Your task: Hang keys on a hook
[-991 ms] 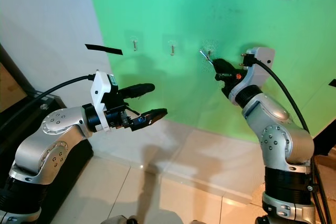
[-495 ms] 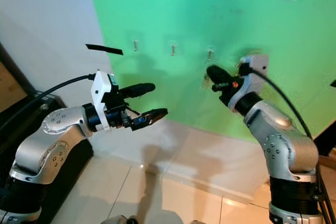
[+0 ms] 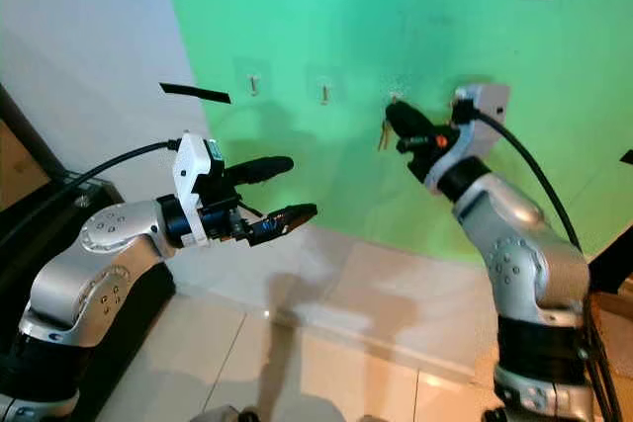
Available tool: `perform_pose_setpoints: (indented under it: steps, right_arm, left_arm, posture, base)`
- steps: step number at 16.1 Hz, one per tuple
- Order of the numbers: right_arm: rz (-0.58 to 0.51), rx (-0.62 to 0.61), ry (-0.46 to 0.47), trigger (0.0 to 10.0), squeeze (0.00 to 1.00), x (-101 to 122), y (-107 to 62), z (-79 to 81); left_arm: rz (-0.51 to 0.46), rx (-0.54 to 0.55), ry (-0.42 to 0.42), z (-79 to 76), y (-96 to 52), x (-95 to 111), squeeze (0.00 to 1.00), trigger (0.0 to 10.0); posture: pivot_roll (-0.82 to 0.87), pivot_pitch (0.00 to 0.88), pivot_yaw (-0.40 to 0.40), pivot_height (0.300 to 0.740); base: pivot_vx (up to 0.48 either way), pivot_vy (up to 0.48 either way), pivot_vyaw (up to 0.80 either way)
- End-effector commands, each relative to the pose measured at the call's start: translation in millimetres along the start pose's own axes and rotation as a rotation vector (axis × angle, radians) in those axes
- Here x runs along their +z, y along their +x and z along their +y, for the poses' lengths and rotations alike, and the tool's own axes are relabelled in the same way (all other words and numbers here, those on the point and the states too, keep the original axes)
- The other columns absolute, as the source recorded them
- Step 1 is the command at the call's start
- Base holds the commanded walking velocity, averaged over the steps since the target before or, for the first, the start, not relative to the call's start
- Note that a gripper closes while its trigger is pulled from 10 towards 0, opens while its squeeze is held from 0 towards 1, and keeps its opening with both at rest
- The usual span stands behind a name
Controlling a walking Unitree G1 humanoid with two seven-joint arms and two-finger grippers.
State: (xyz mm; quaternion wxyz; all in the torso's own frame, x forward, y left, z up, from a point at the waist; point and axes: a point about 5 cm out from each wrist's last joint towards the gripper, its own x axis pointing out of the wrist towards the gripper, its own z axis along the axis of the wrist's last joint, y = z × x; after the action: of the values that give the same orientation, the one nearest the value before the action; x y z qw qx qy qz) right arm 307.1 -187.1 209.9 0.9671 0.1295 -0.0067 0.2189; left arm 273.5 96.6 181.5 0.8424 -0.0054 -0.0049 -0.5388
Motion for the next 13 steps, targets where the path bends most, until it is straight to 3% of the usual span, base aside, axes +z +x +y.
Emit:
perform_pose_setpoints:
  steps: [1,5,13]
  right_arm:
    - [-0.004,-0.023,-0.005,10.0,0.00,0,5.5,-1.7]
    - [0.000,-0.077,0.006,10.0,0.00,-1,12.1,-10.0]
    - [0.002,-0.163,0.039,10.0,0.00,-3,2.1,-25.1]
  left_arm:
    - [-0.003,0.002,0.022,0.5,0.6,4,0.00,10.0]
    - [-0.003,0.010,0.023,0.1,-0.6,4,0.00,10.0]
    - [-0.002,0.005,0.019,-0.6,-0.2,4,0.00,10.0]
  posture:
    - [-0.06,0.000,0.047,0.740]
    - [-0.06,0.000,0.047,0.740]
    - [-0.06,0.000,0.045,0.740]
  base:
    - [0.000,0.000,0.00]
    - [0.000,0.000,0.00]
    - [0.000,0.000,0.00]
